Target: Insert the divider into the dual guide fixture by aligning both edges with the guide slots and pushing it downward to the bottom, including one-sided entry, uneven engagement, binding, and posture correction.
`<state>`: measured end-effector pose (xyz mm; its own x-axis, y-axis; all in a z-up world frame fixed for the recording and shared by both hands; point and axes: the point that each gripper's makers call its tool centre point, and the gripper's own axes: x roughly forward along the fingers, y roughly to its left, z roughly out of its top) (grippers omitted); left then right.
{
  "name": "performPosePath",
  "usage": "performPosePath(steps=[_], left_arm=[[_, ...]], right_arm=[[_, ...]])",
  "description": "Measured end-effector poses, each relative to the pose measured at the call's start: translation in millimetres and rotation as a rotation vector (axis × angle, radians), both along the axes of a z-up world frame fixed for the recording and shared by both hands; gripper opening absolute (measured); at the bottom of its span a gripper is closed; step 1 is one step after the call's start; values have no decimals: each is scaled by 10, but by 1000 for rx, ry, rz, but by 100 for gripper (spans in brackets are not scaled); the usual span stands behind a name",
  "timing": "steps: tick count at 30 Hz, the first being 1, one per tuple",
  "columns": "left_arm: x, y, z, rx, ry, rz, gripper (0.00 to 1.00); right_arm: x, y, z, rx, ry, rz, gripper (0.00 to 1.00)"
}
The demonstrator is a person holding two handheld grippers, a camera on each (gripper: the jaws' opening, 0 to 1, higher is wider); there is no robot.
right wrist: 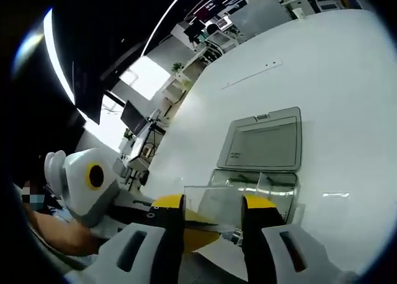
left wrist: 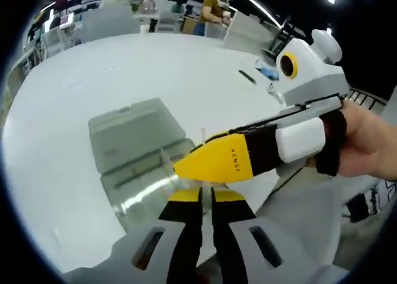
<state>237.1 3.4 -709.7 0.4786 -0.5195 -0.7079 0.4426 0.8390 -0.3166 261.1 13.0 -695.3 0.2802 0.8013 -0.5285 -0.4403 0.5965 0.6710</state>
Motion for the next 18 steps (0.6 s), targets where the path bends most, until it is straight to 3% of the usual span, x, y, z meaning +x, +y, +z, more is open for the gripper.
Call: performPosePath(steps=[10, 18], left_arm=[[4, -12, 8, -43, 29, 39, 2], [35, -26, 35, -63, 17, 51, 4]], right_arm=[[6, -16, 1, -11, 9, -10, 31], [45, -21, 33, -7, 2, -25, 31]])
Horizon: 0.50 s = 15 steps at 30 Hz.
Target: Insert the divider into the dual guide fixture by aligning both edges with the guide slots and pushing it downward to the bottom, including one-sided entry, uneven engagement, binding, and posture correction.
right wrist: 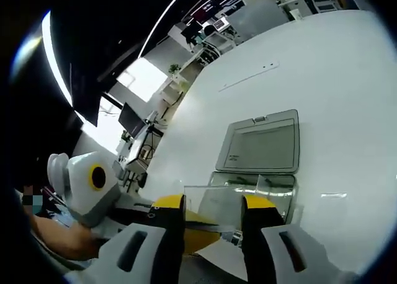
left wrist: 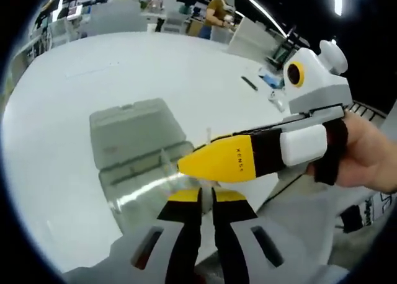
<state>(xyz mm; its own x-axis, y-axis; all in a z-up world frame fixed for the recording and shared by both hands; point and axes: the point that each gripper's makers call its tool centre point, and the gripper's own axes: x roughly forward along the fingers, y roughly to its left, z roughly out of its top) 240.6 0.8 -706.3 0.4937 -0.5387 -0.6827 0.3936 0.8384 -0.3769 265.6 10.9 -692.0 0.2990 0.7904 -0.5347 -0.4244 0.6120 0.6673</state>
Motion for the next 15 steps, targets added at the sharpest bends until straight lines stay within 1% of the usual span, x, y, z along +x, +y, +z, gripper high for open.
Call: performPosePath(steps=[5, 15], left_arm=[[4, -2, 12, -10, -1, 8, 4], [-20, -14, 23, -22, -5, -3, 6]], right_arm=[[4, -5, 13, 2, -2, -4, 31], [20, -12, 32, 8, -1, -17, 31]])
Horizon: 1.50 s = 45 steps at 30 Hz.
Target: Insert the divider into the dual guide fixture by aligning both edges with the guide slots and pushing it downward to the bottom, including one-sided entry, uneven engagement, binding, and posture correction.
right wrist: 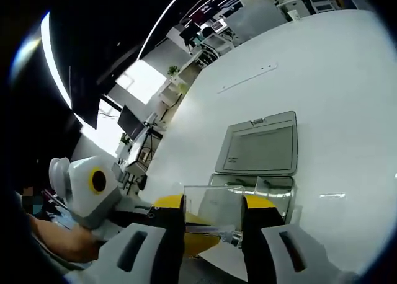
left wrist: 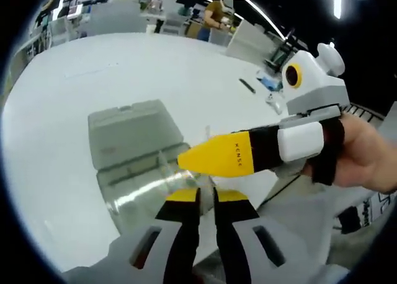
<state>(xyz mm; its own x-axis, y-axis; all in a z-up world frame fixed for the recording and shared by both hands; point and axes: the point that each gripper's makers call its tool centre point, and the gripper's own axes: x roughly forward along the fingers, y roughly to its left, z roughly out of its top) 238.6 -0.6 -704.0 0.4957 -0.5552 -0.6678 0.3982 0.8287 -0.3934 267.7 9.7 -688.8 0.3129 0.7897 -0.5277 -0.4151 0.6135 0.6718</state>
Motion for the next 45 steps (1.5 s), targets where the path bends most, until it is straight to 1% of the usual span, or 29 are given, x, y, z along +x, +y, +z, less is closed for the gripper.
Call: performPosePath(steps=[6, 10, 14, 21, 29, 30, 41, 45], left_arm=[[9, -2, 7, -9, 3, 11, 7], [42, 4, 41, -19, -4, 21, 7], [53, 15, 40, -19, -2, 26, 5], [22, 21, 7, 0, 4, 13, 4], [3, 43, -5, 39, -10, -12, 2], [8, 54, -11, 52, -17, -20, 1], [10, 64, 4, 49, -5, -33, 1], [20, 105, 12, 52, 1, -39, 1]], right_arm=[[-1, -8, -10, -5, -2, 3, 31], [-14, -3, -6, -8, -2, 5, 31], [-24, 11, -6, -6, -1, 9, 31], [-51, 13, -38, -11, 7, 6, 31], [-63, 30, -51, -13, 17, 1, 31], [-62, 31, -55, -14, 18, 3, 32], [-67, 29, -43, -4, 3, 25, 33], [-69, 8, -21, 6, -3, 24, 34]])
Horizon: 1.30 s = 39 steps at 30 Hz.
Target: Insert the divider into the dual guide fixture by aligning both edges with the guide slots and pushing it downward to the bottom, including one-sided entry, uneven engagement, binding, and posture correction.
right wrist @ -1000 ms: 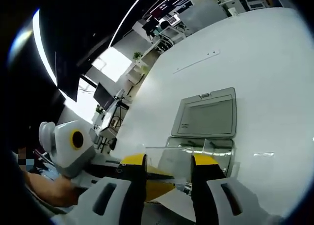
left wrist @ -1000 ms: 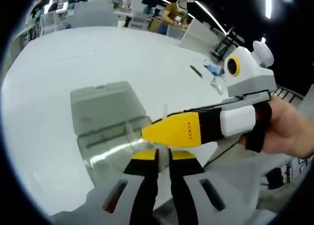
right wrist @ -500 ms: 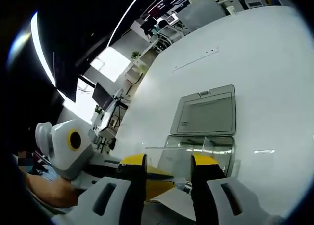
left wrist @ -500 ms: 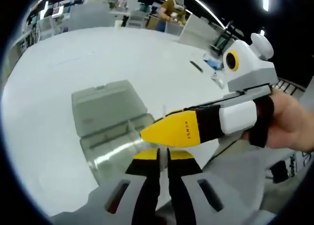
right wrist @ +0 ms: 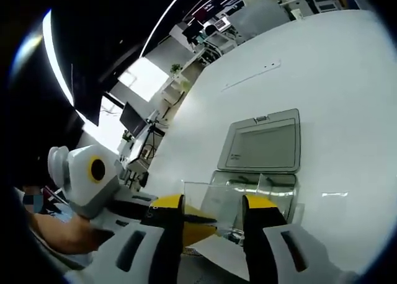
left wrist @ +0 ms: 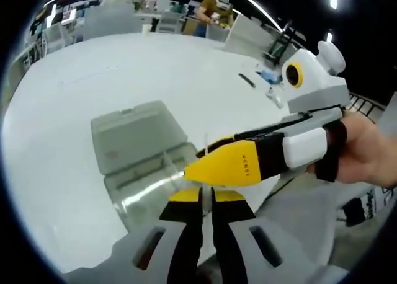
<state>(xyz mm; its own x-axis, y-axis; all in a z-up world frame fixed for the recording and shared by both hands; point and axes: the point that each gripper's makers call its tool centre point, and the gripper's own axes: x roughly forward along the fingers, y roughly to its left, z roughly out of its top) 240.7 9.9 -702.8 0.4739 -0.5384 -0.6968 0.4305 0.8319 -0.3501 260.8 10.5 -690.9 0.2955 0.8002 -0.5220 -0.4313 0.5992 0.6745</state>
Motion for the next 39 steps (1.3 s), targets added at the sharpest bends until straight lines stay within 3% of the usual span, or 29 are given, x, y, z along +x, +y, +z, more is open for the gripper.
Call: performPosePath(steps=[11, 18, 28, 39], left_arm=[[59, 236, 30, -15, 59, 37, 1], [72, 376, -19, 10, 137, 62, 1], [38, 564, -146, 50, 268, 113, 1], [100, 582, -189, 17, 381, 187, 1]], right_arm=[[31, -71, 149, 59, -60, 5, 41], [-30, -35, 225, 36, -244, 133, 45], [-169, -66, 190, -19, -380, 270, 50], [-275, -135, 163, -99, -534, 397, 56]])
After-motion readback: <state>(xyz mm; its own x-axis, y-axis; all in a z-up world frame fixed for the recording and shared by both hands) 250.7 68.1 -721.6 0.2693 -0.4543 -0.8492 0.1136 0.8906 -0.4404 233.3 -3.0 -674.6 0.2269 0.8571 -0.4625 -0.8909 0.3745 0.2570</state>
